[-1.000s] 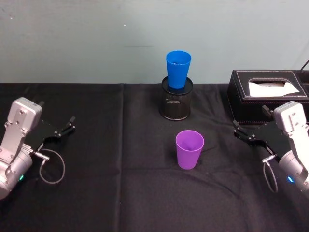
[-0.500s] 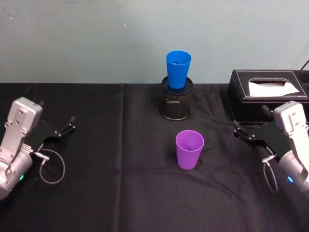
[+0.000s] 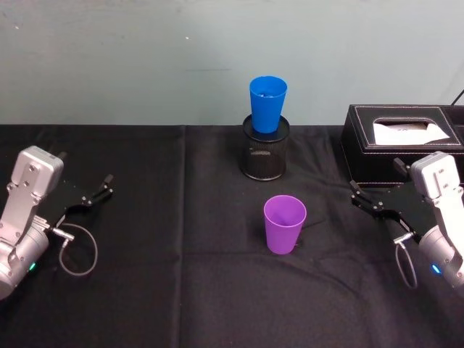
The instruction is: Pick up one cup with a gripper and tap it against the other cup.
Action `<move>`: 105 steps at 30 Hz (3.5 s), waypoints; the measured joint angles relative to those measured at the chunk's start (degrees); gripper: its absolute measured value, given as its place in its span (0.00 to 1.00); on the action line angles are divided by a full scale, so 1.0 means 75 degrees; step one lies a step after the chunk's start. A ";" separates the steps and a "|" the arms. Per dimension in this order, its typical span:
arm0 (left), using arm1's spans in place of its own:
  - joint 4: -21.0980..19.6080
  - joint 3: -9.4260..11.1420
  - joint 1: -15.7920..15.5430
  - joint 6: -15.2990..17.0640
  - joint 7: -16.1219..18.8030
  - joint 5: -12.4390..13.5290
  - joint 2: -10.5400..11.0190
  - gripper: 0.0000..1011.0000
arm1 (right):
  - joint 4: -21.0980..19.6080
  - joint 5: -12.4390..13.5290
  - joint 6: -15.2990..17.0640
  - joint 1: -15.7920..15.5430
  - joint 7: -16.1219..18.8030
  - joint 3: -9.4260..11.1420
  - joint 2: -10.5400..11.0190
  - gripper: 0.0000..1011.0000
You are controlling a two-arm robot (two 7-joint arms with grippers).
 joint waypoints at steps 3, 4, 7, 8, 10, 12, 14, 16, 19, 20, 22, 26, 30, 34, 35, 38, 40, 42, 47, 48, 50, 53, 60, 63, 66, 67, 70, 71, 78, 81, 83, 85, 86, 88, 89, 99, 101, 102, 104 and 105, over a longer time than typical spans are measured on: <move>0.0000 0.0000 0.0000 0.0000 0.0000 0.0000 0.0000 0.99 | 0.0000 0.0000 0.0000 0.0000 0.0000 0.0000 0.0000 0.99; 0.0000 0.0000 0.0000 0.0000 0.0000 0.0000 0.0000 0.99 | 0.0000 0.0000 0.0000 0.0000 0.0001 0.0000 0.0000 0.99; 0.0000 0.0000 0.0000 0.0000 0.0000 0.0000 0.0000 0.99 | 0.0000 0.0000 0.0000 0.0000 0.0001 0.0000 0.0000 0.99; 0.0000 0.0000 0.0000 0.0000 0.0000 0.0000 0.0000 0.99 | 0.0000 0.0000 0.0000 0.0000 0.0000 0.0000 0.0000 0.99; 0.0000 0.0000 0.0000 0.0001 0.0000 0.0000 0.0000 0.99 | 0.0000 0.0000 0.0000 0.0000 0.0001 0.0000 0.0000 0.99; 0.0000 0.0000 0.0000 0.0000 0.0000 0.0000 0.0000 0.99 | 0.0000 0.0000 0.0000 0.0000 0.0000 0.0000 0.0000 0.99; 0.0000 0.0000 0.0000 0.0000 0.0000 0.0000 0.0000 0.99 | 0.0000 0.0000 0.0000 0.0000 0.0000 0.0000 0.0000 0.99; 0.0000 0.0000 0.0000 0.0000 0.0000 0.0000 0.0000 0.99 | 0.0000 0.0000 0.0000 0.0000 0.0000 0.0000 0.0000 0.99; 0.0000 0.0000 0.0000 0.0000 0.0000 0.0000 0.0000 0.99 | 0.0000 0.0000 0.0000 0.0000 0.0001 0.0000 0.0000 0.99; 0.0000 0.0000 0.0000 0.0000 0.0000 0.0000 0.0000 0.99 | 0.0000 0.0000 0.0000 0.0000 0.0000 0.0000 0.0000 0.99; 0.0000 0.0000 0.0000 0.0000 0.0000 0.0000 0.0000 0.99 | 0.0000 0.0000 0.0000 0.0000 0.0000 0.0000 0.0000 0.99; 0.0000 0.0000 0.0000 0.0000 0.0000 0.0000 0.0000 0.99 | 0.0000 0.0000 0.0000 0.0000 0.0000 0.0000 0.0000 0.99; 0.0000 0.0000 0.0000 0.0000 0.0000 0.0000 0.0000 0.99 | 0.0000 0.0000 0.0000 0.0000 0.0000 0.0000 0.0000 0.99; 0.0000 0.0000 0.0000 0.0000 0.0000 0.0000 0.0000 0.99 | 0.0000 0.0000 0.0000 0.0000 0.0001 0.0000 0.0000 0.99; 0.0000 0.0000 0.0000 0.0001 0.0000 0.0000 0.0000 0.99 | 0.0000 0.0000 0.0000 0.0000 0.0001 0.0000 0.0000 0.99; 0.0000 0.0000 0.0000 0.0000 0.0000 0.0000 0.0000 0.99 | 0.0000 0.0000 0.0000 0.0000 0.0000 0.0000 0.0000 0.99; 0.0000 0.0000 0.0000 0.0000 0.0000 0.0000 0.0000 0.99 | 0.0000 0.0000 -0.0001 0.0000 0.0000 0.0000 0.0000 0.99; 0.0000 0.0000 0.0000 0.0000 0.0000 0.0000 0.0000 0.99 | 0.0000 0.0000 -0.0001 0.0000 0.0000 0.0000 0.0000 0.99; 0.0000 0.0000 0.0000 0.0000 0.0000 0.0000 0.0000 0.99 | 0.0000 0.0000 0.0000 0.0000 0.0001 0.0000 0.0000 0.99; 0.0000 0.0000 0.0000 0.0000 0.0000 0.0000 0.0000 0.99 | 0.0001 0.0000 -0.0001 0.0000 0.0000 0.0000 0.0000 0.99; 0.0000 0.0000 0.0000 0.0000 0.0000 0.0000 0.0000 0.99 | 0.0000 0.0000 0.0000 0.0000 0.0001 0.0000 0.0000 0.99; 0.0000 0.0000 0.0000 0.0000 0.0000 0.0000 0.0000 0.99 | 0.0000 0.0001 -0.0011 -0.0004 0.0009 0.0009 0.0002 0.99; 0.0000 0.0000 0.0000 0.0000 0.0000 0.0000 0.0000 0.99 | -0.0238 0.0438 -0.0658 -0.0537 0.0531 0.0413 0.0269 0.99; 0.0000 0.0000 0.0000 0.0000 0.0000 0.0000 0.0000 0.99 | -0.0374 0.0694 -0.0968 -0.0873 0.0859 0.0504 0.0345 0.99; 0.0000 0.0000 0.0000 0.0000 0.0000 0.0000 0.0000 0.99 | -0.0477 0.0969 -0.1349 -0.1199 0.1314 0.0519 0.0376 0.99; 0.0000 0.0000 0.0000 0.0000 0.0000 0.0000 0.0000 0.99 | -0.0492 0.1025 -0.1425 -0.1261 0.1431 0.0502 0.0377 0.99; 0.0000 0.0000 0.0000 0.0000 0.0000 0.0000 0.0000 0.99 | -0.0544 0.1185 -0.1720 -0.1421 0.2013 0.0339 0.0321 0.99; 0.0000 0.0000 0.0000 0.0000 0.0000 0.0000 0.0000 0.99 | -0.0548 0.1196 -0.1757 -0.1424 0.2110 0.0303 0.0293 0.99; 0.0000 0.0000 0.0000 0.0000 0.0000 0.0000 0.0000 0.99 | -0.0377 0.1186 -0.1754 -0.1151 0.2665 0.0002 -0.0108 0.99; 0.0000 0.0000 0.0000 0.0000 0.0000 0.0000 0.0000 0.99 | -0.0264 0.1183 -0.1637 -0.1000 0.2869 -0.0099 -0.0285 0.99; 0.0000 0.0001 0.0000 0.0000 0.0000 0.0000 0.0000 0.99 | -0.0181 0.1184 -0.1554 -0.0892 0.2994 -0.0153 -0.0405 0.99; 0.0000 0.0001 0.0000 0.0000 0.0000 0.0000 0.0000 0.99 | -0.0068 0.1194 -0.1479 -0.0793 0.3109 -0.0185 -0.0532 0.99; 0.0000 0.0000 0.0000 0.0000 0.0000 0.0000 0.0000 0.99 | -0.0033 0.1200 -0.1458 -0.0769 0.3130 -0.0188 -0.0564 0.99; 0.0000 0.0000 0.0000 0.0000 0.0000 0.0000 0.0000 0.99 | 0.0064 0.1221 -0.1426 -0.0696 0.3189 -0.0195 -0.0657 0.99; 0.0000 0.0000 0.0000 0.0000 0.0000 0.0000 0.0000 0.99 | 0.0113 0.1237 -0.1409 -0.0661 0.3222 -0.0194 -0.0699 0.99; 0.0000 0.0000 0.0000 0.0000 0.0000 0.0000 0.0000 0.99 | 0.0765 0.1236 -0.1352 -0.0178 0.3463 -0.0139 -0.1247 0.99; 0.0000 0.0000 0.0000 0.0000 0.0000 0.0000 0.0000 0.99 | 0.0841 0.1187 -0.1347 -0.0117 0.3464 -0.0137 -0.1306 0.99; 0.0000 0.0000 0.0000 0.0000 0.0000 0.0000 0.0000 0.99 | 0.0924 0.1135 -0.1343 -0.0061 0.3465 -0.0133 -0.1363 0.99; 0.0000 0.0000 0.0000 0.0000 0.0000 0.0000 0.0000 0.99 | 0.0980 0.1080 -0.1336 -0.0013 0.3465 -0.0127 -0.1416 0.99; 0.0000 0.0000 0.0000 0.0000 0.0000 0.0000 0.0000 0.99 | 0.1010 0.1055 -0.1332 0.0010 0.3465 -0.0125 -0.1442 0.99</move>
